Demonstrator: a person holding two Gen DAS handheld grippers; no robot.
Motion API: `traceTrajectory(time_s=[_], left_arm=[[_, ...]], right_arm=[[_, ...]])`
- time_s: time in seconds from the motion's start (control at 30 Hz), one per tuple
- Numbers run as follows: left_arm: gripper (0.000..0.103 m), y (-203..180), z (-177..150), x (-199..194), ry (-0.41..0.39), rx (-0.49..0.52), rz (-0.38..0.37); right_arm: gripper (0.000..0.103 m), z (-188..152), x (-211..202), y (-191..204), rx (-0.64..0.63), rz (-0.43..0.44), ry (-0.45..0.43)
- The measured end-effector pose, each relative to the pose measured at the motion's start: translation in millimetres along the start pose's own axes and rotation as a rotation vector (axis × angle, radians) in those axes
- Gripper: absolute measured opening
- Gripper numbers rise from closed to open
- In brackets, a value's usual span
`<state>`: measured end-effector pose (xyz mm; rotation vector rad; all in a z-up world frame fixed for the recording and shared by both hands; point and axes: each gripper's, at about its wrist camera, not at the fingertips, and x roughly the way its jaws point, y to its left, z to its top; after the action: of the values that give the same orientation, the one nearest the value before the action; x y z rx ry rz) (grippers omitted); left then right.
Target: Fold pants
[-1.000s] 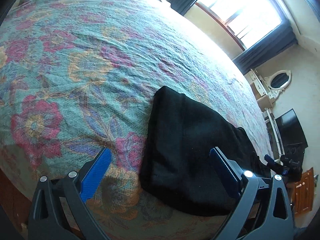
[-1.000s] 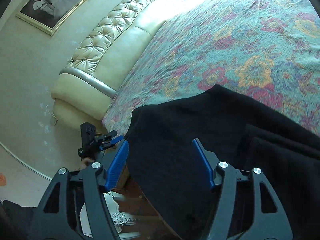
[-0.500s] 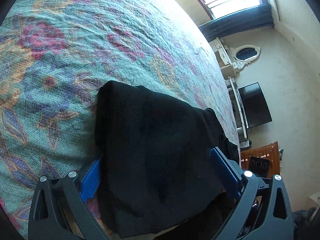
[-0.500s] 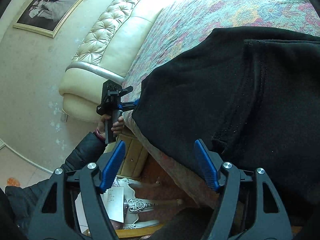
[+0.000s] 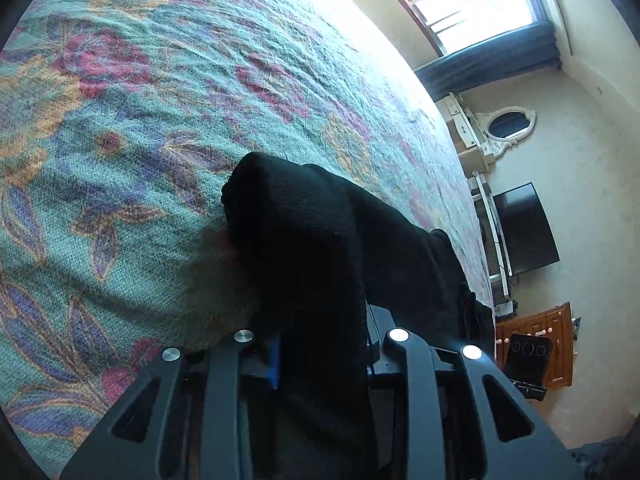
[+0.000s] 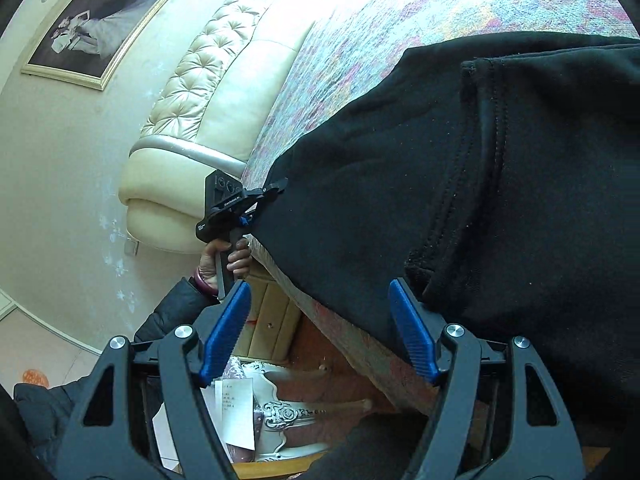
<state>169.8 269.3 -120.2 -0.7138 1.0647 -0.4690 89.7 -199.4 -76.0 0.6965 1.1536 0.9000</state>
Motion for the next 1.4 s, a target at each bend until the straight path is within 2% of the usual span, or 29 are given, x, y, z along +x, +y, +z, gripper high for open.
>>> traceTrajectory(time_s=[0.13, 0.33, 0.57, 0.8, 0.9, 1.07, 1.17, 1.33, 1.4], left_arm=[[0.026, -12.3, -1.3, -12.0, -0.015, -0.008, 0.019], [0.025, -47.5, 7.2, -29.6, -0.061, -0.014, -0.01], [0.025, -111.9, 7.2, -31.4, -0.08, 0.037, 0.002], [0.025, -187.1, -7.9, -13.8, -0.093, 0.105, -0.014], [0.025, -230.0, -17.6, 9.2, -0.072, 0.155, -0.018], [0.025, -292.0, -40.8, 67.7, -0.007, 0.249, 0.025], [0.025, -312.7, -52.7, 110.6, 0.038, 0.261, 0.054], [0.026, -336.0, -79.9, 175.0, 0.091, 0.331, 0.157], [0.031, -336.6, -89.8, 198.4, 0.113, 0.325, 0.168]], right_arm=[[0.071, -1.4, -15.2, 0.0, 0.002, -0.005, -0.032], [0.072, -9.1, -39.9, -2.2, 0.021, 0.001, -0.09], [0.072, -18.3, -66.5, -1.5, 0.025, 0.012, -0.14], [0.072, -29.7, -95.1, -5.7, 0.042, 0.032, -0.192], [0.072, -33.0, -108.5, -5.7, 0.043, 0.042, -0.221], [0.072, -39.1, -132.7, -5.1, 0.045, 0.054, -0.279], [0.072, -43.7, -147.6, -6.7, 0.049, 0.061, -0.311], [0.072, -47.8, -169.3, -17.6, 0.088, 0.068, -0.368], [0.072, -48.0, -175.2, -22.4, 0.1, 0.064, -0.383]])
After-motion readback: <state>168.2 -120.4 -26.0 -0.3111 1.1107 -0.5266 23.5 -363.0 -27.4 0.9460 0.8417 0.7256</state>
